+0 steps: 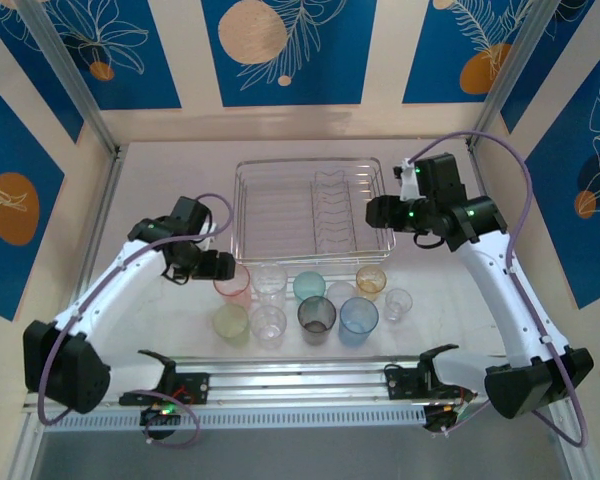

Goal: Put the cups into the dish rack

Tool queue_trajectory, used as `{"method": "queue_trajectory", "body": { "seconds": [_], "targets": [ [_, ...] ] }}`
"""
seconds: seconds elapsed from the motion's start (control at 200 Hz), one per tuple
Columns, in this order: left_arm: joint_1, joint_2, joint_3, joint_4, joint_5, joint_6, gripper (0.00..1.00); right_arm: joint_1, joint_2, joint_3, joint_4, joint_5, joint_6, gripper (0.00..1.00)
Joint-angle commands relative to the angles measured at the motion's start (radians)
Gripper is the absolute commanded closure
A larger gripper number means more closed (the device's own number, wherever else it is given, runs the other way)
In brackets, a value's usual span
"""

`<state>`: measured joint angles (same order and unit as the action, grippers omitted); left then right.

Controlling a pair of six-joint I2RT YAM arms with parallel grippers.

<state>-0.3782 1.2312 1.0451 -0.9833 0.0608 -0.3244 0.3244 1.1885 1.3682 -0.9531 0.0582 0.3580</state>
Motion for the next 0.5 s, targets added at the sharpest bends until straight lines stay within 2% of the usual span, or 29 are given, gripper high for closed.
{"method": "queue_trajectory", "body": {
  "seconds": [0.0, 0.105, 0.155, 0.325, 0.495],
  "targets": [
    [-0.01, -0.092, 0.027, 0.014, -0.082, -0.038, 0.14, 0.092, 0.034, 0.056, -0.041, -0.034, 0.056, 0.44],
    [-0.01, -0.144, 0.029, 0.044, -0.111, -0.053, 0.08, 0.204, 0.111, 0.097, -0.052, -0.003, 0.076, 0.49],
    [-0.01, -0.162, 0.029, 0.055, -0.126, -0.053, 0.0, 0.253, 0.162, 0.124, -0.064, 0.015, 0.079, 0.5],
    [-0.009, -0.207, 0.012, 0.101, -0.163, -0.058, 0.0, 0.389, 0.339, 0.223, -0.121, 0.069, 0.061, 0.52],
    [-0.008, -0.243, -0.02, 0.164, -0.159, -0.061, 0.0, 0.463, 0.463, 0.282, -0.146, 0.077, 0.034, 0.54]
  ]
}}
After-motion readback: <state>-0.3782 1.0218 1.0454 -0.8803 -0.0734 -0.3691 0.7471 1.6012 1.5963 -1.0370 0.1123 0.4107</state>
